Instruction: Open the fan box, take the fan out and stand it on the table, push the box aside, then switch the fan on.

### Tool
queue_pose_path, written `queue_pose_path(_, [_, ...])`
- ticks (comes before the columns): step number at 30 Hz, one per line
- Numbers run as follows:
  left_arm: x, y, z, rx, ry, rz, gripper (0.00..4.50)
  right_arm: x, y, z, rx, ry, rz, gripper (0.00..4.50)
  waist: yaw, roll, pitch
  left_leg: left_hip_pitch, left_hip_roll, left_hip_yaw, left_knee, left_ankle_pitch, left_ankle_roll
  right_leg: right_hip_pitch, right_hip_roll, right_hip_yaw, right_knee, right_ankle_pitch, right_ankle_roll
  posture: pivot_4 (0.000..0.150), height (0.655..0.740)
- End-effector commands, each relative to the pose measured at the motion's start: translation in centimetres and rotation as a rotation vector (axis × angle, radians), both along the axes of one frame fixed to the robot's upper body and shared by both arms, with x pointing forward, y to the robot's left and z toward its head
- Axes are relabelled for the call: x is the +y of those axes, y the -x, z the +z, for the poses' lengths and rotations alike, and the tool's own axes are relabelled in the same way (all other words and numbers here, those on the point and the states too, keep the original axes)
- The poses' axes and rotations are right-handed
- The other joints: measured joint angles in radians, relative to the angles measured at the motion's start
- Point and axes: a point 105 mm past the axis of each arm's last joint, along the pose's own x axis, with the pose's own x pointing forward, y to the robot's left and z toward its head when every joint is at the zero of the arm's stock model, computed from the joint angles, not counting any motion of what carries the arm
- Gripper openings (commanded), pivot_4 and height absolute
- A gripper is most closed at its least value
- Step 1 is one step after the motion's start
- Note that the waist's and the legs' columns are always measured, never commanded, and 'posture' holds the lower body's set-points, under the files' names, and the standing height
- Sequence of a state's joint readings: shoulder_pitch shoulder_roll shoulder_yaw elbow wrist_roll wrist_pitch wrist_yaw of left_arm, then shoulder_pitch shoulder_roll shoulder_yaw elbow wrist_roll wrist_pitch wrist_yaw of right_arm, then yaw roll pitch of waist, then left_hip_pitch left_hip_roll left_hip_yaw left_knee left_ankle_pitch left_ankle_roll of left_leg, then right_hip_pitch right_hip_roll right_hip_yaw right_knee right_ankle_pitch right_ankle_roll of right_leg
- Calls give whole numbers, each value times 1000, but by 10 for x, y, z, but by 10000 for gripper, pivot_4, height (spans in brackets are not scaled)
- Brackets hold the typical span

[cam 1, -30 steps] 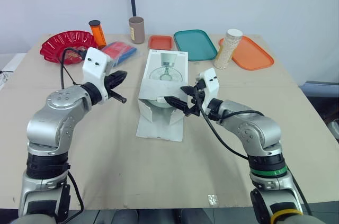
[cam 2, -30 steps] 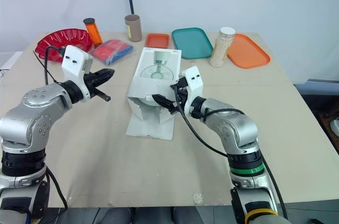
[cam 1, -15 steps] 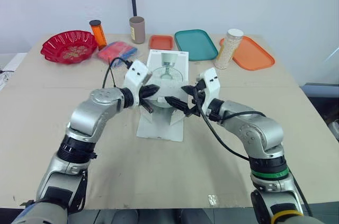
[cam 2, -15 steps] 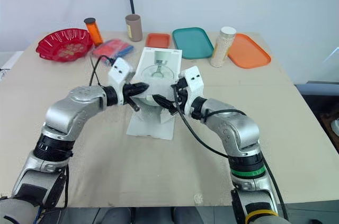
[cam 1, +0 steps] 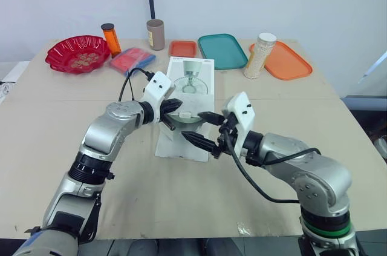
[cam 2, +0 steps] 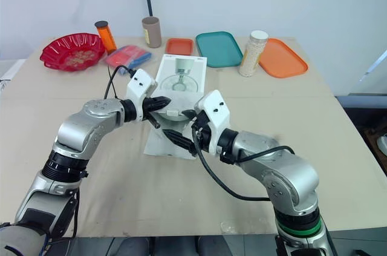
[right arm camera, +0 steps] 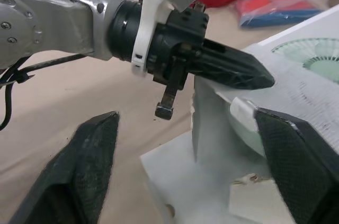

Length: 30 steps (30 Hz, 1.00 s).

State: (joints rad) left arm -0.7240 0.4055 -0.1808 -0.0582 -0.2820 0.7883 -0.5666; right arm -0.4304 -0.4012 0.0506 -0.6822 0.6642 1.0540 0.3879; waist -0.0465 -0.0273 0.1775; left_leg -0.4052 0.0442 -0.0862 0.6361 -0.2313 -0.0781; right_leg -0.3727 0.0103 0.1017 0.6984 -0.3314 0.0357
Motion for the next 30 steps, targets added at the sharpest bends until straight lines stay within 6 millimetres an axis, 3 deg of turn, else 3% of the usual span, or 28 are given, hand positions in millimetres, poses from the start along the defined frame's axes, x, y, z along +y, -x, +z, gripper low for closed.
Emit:
queue_pose_path(1, [-1,-1,10,-38,5,2,0,8,5,-4,10,17,5,29630,0,0,0,0,0,0,0,0,0,0,0,0,0,0,0,1500,7400])
queue_pose_path(9, [-2,-1,11,-42,8,5,0,20,-10,-17,78,12,-67,514,-1,0,0,0,0,0,0,0,0,0,0,0,0,0,0,1500,7400])
queue_pose_path(23, [-7,0,12,-45,20,-4,0,21,-28,-31,205,-23,-237,514,-1,0,0,0,0,0,0,0,0,0,0,0,0,0,0,1500,7400])
queue_pose_path(30, [-9,0,11,-45,29,-11,0,-9,-30,-40,220,62,-368,514,-1,0,0,0,0,0,0,0,0,0,0,0,0,0,0,1500,7400])
